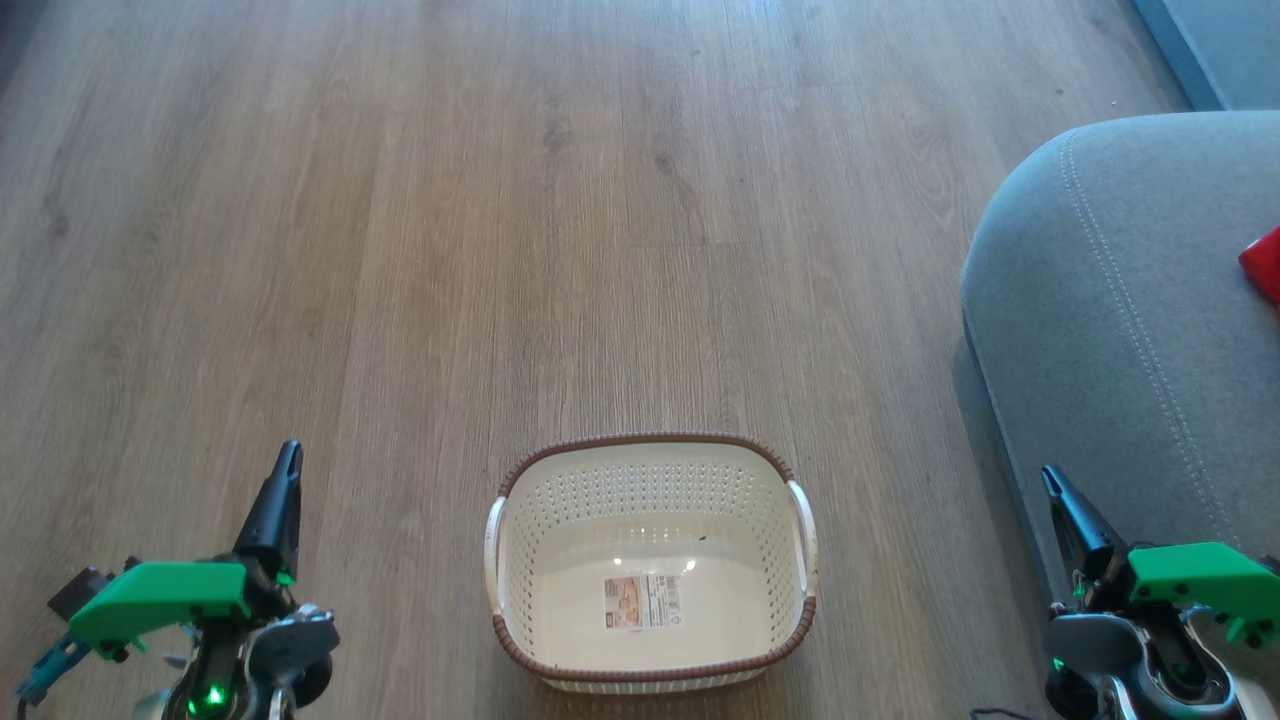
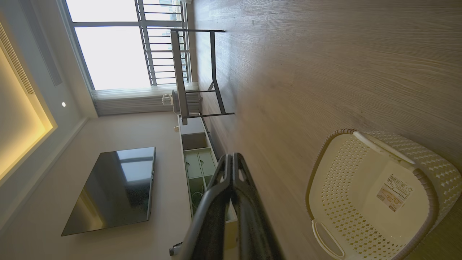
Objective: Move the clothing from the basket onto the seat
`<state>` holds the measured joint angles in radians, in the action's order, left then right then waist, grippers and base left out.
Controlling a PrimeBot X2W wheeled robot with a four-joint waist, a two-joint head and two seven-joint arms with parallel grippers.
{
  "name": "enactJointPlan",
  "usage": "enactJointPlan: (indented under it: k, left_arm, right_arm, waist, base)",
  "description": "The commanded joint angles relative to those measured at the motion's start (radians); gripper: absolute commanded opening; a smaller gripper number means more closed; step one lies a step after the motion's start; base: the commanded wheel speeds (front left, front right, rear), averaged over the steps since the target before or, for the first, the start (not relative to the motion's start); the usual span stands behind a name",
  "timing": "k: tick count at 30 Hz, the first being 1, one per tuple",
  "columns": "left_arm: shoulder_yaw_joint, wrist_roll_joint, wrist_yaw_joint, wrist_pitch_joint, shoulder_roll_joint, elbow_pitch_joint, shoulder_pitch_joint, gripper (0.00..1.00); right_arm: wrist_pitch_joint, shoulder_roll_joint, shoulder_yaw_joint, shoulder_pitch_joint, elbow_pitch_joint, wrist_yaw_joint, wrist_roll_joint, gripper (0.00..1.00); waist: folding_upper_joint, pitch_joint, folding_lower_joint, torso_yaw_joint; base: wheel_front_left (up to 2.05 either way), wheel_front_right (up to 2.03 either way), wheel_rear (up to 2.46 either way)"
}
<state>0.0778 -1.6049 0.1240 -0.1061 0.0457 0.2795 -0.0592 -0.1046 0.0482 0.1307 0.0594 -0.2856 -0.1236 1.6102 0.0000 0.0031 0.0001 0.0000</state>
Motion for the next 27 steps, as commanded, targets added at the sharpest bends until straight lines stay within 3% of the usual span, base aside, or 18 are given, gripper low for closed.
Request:
enactJointPlan:
  k: [1, 27]
  left_arm:
    - [0.036, -0.004, 0.007, -0.007, 0.004, -0.034, -0.049, 0.0]
    - [0.036, -0.004, 0.007, -0.007, 0.004, -0.034, -0.049, 0.0]
  right_arm:
    - [-0.009, 0.002, -0.016, 0.049, 0.041, -0.007, -0.002, 0.0]
    - [-0.009, 0.002, -0.016, 0.049, 0.041, -0.007, -0.002, 0.0]
  waist:
    - [0.0, 0.0, -0.0001, 0.0]
    - [0.0, 0.0, -0.0001, 0.0]
  base:
    - [0.0, 0.0, 0.0]
    - [0.0, 0.0, 0.0]
